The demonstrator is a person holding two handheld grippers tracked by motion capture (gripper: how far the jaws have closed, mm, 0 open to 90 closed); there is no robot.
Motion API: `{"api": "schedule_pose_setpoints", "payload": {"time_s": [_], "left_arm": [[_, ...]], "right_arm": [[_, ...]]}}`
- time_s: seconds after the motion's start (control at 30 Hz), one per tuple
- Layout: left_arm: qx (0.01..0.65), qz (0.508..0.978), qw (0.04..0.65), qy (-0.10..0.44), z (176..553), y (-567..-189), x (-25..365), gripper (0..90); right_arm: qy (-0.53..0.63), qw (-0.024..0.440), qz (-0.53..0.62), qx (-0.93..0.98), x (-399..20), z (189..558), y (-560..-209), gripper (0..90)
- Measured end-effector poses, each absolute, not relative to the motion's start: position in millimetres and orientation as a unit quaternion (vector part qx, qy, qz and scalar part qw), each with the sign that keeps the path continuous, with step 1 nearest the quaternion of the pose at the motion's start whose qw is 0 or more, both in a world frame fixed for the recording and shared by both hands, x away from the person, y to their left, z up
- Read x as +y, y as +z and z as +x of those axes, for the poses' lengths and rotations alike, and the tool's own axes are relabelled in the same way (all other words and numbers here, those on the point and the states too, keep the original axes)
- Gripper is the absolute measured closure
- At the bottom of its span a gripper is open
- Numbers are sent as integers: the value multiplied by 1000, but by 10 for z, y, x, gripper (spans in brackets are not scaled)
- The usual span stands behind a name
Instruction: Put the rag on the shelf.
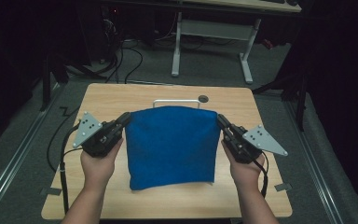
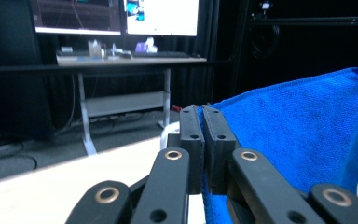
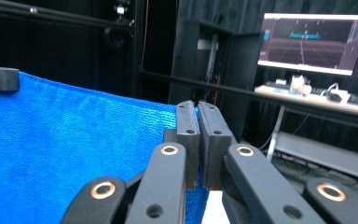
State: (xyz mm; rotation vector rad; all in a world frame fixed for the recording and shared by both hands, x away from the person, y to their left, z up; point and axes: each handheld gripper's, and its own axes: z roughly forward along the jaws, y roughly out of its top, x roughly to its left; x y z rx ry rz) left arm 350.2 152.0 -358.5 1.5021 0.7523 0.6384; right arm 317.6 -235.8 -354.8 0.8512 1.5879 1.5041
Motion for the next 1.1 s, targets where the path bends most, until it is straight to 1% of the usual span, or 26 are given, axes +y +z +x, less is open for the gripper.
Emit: {"api": "schedule_pose_setpoints", "payload": {"time_s": [0.1, 0.27, 0.53, 0.6, 0.77, 1.1], "left_arm": [[318, 650, 626, 289, 3567, -3408, 1510, 879], [317, 648, 628, 294, 3685, -3279, 1506, 880], [325, 650, 626, 283, 3865, -3286, 1503, 880], [324, 654, 619, 289, 3915, -3301, 1501, 880], [327, 667, 608, 281, 4085, -3324, 1486, 880], [332, 674, 593, 290, 4389, -3270, 1480, 880]], "right_arm": [[593, 394, 330, 620, -2357, 3218, -3431, 886], [596, 398, 330, 614, -2374, 3304, -3299, 886], [593, 399, 338, 612, -2410, 3430, -3238, 886], [592, 396, 343, 612, -2428, 3468, -3241, 886], [584, 388, 354, 619, -2468, 3598, -3249, 886], [581, 384, 361, 620, -2457, 3839, -3173, 886]]}}
